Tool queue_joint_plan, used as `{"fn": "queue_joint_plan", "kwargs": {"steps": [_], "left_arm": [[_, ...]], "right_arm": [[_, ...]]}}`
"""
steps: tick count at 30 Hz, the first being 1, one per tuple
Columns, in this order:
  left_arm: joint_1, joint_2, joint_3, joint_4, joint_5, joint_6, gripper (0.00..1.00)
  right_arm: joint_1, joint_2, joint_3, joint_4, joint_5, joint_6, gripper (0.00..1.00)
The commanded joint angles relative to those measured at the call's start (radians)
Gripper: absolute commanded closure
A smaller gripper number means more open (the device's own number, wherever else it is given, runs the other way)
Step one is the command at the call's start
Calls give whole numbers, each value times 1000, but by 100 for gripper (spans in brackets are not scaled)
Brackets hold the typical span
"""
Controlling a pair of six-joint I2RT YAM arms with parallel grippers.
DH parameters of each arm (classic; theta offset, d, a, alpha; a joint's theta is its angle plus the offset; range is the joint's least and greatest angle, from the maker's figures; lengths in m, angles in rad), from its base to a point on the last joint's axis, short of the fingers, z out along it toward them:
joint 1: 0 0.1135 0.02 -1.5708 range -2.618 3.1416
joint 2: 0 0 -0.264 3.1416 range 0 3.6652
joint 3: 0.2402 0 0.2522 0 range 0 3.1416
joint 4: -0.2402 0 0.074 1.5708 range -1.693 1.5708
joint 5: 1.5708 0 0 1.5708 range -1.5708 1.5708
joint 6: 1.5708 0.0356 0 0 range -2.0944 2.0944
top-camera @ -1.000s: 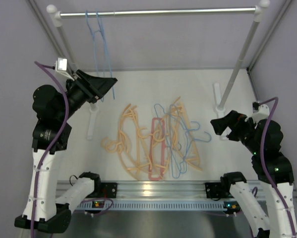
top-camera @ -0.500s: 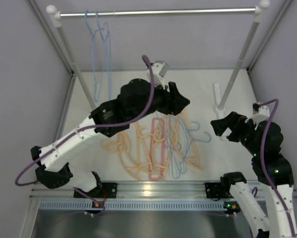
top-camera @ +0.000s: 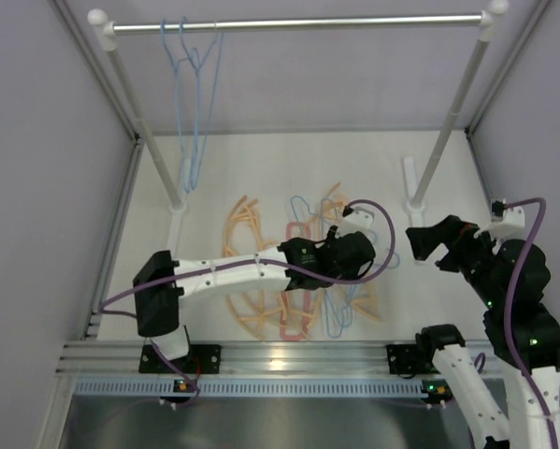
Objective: Organize the hangers
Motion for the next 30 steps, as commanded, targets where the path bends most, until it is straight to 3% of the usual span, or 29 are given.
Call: {"fn": "queue_joint_plan", "kwargs": {"steps": [1,17,30], "left_arm": [[-13,66,88,17,-29,1,51],[-1,380,249,54,27,94,56],[44,428,229,98,141,159,58]], "right_arm": [[-10,-9,52,-49,46,-12,0],[-10,-32,107,-95,88,-13,0],[-10,-40,90,-100,91,-16,1]]}}
